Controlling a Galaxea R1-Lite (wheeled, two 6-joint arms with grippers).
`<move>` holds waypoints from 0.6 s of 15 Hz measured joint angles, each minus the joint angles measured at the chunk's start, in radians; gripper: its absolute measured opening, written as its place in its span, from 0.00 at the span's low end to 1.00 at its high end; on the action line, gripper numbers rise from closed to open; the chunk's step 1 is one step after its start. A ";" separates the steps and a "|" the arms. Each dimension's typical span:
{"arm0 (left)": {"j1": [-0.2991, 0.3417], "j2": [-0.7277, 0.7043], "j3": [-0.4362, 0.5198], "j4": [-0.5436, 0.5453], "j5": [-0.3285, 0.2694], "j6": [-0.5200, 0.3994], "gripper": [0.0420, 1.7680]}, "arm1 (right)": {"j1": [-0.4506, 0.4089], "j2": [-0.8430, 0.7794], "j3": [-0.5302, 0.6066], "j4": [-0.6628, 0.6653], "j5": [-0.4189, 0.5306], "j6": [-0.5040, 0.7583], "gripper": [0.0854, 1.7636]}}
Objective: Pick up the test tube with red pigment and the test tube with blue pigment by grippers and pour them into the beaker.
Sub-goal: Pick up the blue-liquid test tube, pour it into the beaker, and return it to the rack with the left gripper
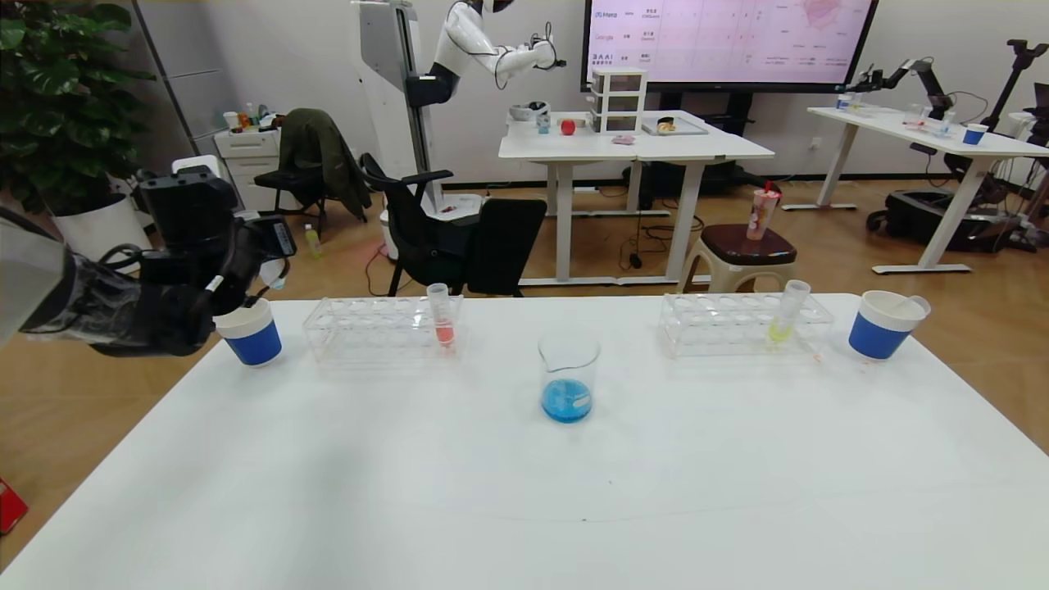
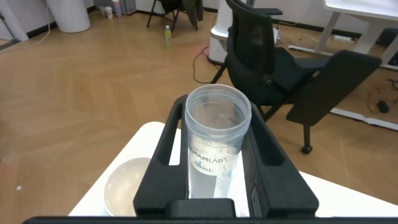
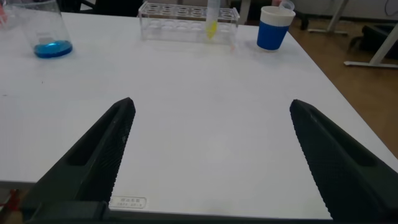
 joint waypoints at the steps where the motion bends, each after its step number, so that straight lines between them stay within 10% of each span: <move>1: 0.029 0.015 -0.020 0.002 -0.017 -0.003 0.27 | 0.000 0.000 0.000 0.000 0.000 0.000 0.98; 9: 0.127 0.183 -0.157 -0.011 -0.028 0.002 0.27 | 0.000 0.000 0.000 0.000 0.000 0.000 0.98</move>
